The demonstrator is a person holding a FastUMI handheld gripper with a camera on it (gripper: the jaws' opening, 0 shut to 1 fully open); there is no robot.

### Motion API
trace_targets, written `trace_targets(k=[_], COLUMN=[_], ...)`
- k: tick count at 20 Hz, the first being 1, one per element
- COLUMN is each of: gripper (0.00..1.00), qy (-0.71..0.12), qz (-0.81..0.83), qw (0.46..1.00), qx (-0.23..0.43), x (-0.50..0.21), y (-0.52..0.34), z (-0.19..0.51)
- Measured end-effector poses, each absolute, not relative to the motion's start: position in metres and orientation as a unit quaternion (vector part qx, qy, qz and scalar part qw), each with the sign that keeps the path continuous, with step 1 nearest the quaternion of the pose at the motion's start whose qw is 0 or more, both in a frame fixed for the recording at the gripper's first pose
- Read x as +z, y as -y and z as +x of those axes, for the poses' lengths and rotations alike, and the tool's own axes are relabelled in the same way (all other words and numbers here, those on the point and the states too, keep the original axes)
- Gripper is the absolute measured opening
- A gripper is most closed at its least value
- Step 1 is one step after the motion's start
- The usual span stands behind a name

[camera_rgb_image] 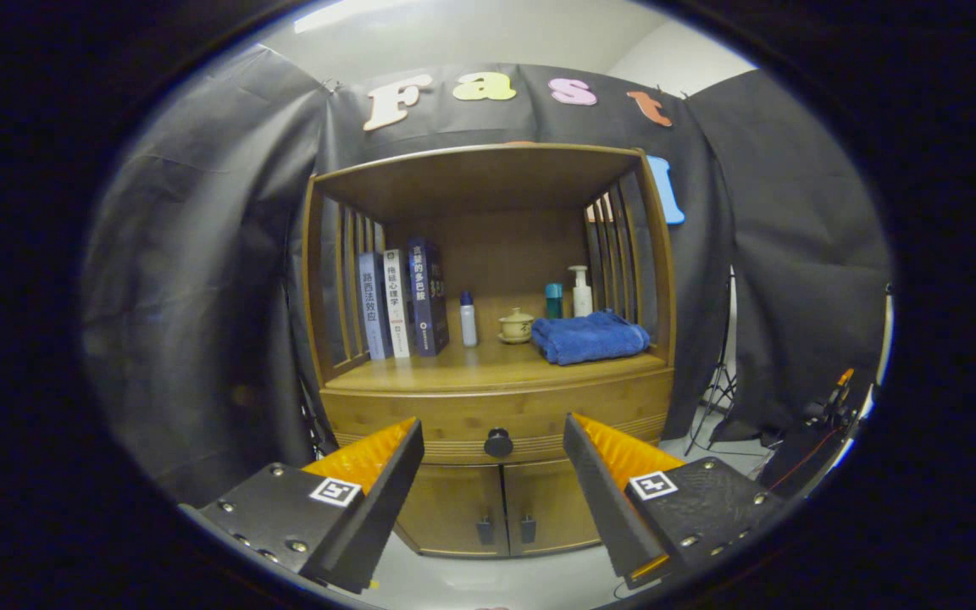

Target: Pull open the drawer, take out the items inside it, and place them on the countertop above the cabinet.

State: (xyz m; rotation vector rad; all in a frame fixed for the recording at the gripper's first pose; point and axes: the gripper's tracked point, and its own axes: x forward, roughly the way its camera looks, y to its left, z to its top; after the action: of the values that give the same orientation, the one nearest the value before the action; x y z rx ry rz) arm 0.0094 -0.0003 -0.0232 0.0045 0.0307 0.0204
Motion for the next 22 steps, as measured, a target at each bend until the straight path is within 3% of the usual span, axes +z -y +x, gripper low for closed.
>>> trace_targets(k=[13, 19, 22], gripper=[0.99, 0.40, 0.31], qy=[-0.070, -0.145, -0.136], qz=[-0.012, -0.006, -0.014], qw=[0.997, 0.989, 0.991], qx=[-0.033, -0.027, -0.010], x=[-0.122, -0.160, -0.153], y=[0.004, 0.006, 0.005], z=[0.163, 0.208, 0.189])
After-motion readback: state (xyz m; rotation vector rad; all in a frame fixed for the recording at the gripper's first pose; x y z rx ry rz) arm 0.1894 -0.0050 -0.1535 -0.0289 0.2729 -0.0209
